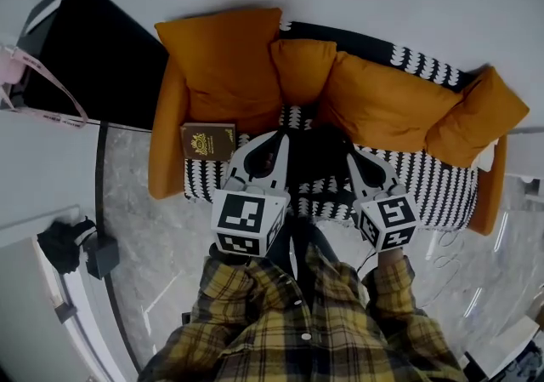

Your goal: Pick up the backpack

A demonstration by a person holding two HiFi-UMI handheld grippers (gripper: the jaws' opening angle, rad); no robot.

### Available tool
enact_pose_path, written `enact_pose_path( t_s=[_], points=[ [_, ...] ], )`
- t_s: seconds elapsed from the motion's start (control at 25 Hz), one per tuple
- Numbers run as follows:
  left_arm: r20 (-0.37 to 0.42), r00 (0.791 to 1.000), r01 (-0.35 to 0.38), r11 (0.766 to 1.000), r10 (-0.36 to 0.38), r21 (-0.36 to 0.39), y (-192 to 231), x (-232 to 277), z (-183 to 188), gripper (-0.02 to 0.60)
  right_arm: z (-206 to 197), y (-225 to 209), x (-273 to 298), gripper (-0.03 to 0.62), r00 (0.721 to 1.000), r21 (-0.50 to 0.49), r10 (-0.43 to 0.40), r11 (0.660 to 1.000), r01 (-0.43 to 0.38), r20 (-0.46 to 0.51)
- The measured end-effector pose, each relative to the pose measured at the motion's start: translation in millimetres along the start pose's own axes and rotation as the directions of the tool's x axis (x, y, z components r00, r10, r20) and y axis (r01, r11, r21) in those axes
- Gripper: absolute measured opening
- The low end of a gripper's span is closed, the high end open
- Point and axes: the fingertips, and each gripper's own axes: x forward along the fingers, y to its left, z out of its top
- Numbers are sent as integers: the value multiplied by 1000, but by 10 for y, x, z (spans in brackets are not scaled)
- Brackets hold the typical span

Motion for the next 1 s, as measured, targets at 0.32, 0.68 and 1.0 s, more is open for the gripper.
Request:
enact_pose_path(
  t_s=[0.32, 0.68, 1.0],
  points=[
    [-73, 997, -18, 998, 14, -57, 193, 266, -573, 23, -447, -67, 351, 17, 996, -40, 1, 999, -5, -87],
    [-165, 985, -63, 993, 46, -102, 479, 517, -1252, 23, -952, -284, 771, 17, 987, -31, -15, 999, 10, -161],
    [-271, 961, -112, 977, 59, -182, 680, 714, -1974, 23, -1230, -351, 1197, 17, 983, -57, 21, 998, -32, -185]
  ],
)
